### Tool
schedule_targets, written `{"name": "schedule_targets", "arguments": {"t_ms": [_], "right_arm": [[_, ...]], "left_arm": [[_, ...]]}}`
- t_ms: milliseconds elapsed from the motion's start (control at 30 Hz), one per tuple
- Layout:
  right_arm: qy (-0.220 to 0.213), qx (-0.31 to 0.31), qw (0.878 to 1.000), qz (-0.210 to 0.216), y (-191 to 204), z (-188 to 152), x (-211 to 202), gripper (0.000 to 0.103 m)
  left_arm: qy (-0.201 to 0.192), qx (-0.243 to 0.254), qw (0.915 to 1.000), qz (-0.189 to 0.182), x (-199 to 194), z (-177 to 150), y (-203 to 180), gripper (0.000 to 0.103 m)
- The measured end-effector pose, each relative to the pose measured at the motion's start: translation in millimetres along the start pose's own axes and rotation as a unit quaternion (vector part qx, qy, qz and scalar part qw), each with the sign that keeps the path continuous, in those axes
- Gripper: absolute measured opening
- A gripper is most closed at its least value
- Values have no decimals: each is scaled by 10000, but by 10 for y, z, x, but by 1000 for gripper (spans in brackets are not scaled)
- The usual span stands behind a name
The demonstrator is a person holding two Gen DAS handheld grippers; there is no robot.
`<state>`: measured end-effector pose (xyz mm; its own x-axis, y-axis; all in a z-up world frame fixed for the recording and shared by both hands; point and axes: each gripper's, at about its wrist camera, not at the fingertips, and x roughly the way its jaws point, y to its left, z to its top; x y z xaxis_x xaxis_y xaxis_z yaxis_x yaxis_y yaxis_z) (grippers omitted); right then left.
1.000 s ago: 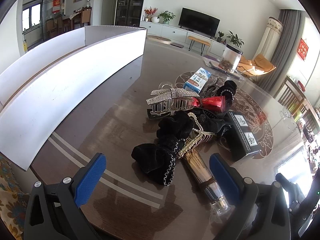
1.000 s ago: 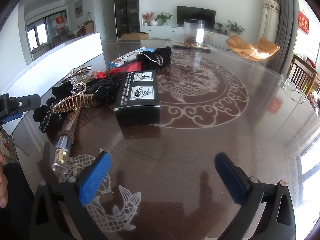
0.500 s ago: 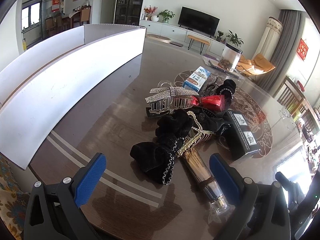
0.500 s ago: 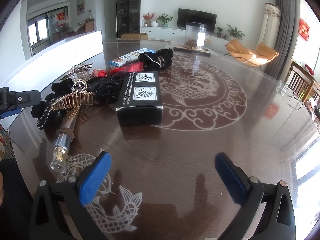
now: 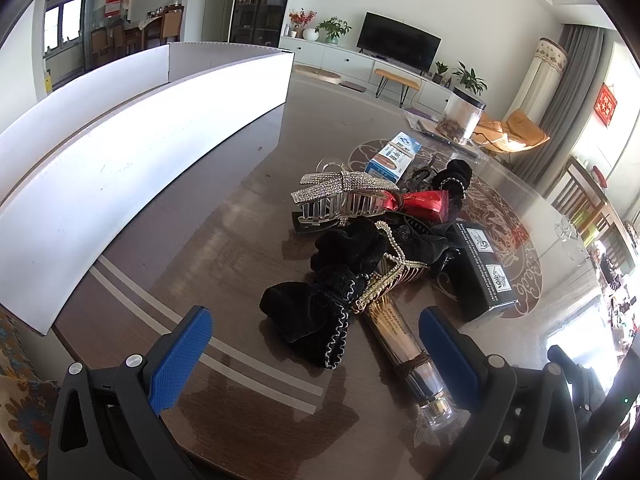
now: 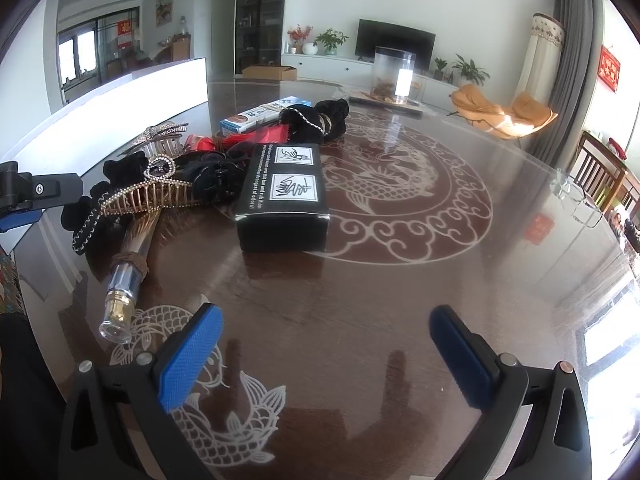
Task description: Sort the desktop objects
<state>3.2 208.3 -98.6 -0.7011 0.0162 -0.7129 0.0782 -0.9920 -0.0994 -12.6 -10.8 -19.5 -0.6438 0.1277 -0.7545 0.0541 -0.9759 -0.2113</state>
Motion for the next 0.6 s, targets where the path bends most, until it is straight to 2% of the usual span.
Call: {"name": "schedule_targets", "arguments": {"t_ms": [600], "right_arm": [[-34,-105,9999,-50,42,3,-6,103]], "left_arm": [[7,-19,10000,-9,5,2,0,103]]}}
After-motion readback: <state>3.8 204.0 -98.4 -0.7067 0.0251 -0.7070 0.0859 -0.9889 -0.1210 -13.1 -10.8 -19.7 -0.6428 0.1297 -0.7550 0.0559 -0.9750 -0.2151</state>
